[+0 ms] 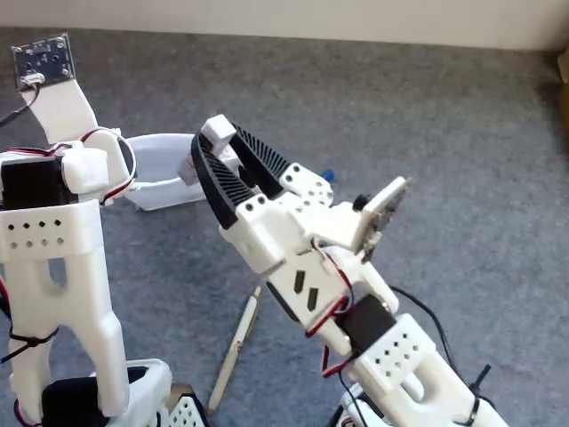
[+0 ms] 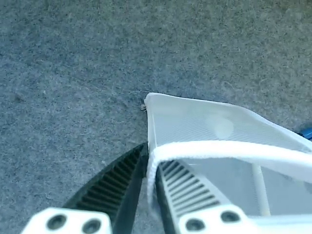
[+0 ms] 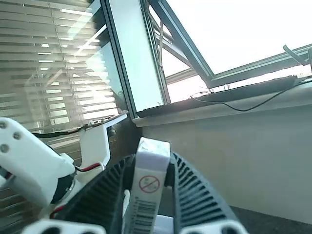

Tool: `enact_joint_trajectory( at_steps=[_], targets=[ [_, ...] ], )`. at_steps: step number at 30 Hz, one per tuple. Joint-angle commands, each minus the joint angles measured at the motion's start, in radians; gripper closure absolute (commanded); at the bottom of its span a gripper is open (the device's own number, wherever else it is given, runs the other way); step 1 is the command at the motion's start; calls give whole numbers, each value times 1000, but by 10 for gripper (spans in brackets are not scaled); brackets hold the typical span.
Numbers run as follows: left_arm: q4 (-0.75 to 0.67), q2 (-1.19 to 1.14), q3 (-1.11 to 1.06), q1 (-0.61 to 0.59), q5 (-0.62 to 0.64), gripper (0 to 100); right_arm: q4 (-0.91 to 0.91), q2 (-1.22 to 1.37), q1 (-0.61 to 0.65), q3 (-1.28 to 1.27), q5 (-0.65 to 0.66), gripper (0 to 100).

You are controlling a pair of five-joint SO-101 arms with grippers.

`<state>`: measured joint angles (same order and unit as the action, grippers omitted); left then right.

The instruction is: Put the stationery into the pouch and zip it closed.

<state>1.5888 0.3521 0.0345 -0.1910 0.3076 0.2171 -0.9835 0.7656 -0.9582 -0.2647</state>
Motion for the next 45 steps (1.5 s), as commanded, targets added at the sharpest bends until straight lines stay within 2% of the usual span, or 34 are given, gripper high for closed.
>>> enact_joint_trajectory(
  at_steps=[1,7,11,15,33,39,45],
  targets=[
    [-12,-4,-16,16,12,992,61,41,7,16,-9,995],
    [-12,-4,-16,16,12,992,154,154,5,22,6,995],
    [-12,-4,-16,16,12,992,282,240,7,24,166,995],
    [-14,-4,-16,16,12,992,404,315,12,13,218,995],
    [-20,-8,-16,16,12,992,410,437,12,-15,218,995],
    [-20,-8,-16,16,12,992,410,440,91,-71,222,995],
    [-20,-10,-18,16,12,992,404,440,91,-73,222,995]
  ],
)
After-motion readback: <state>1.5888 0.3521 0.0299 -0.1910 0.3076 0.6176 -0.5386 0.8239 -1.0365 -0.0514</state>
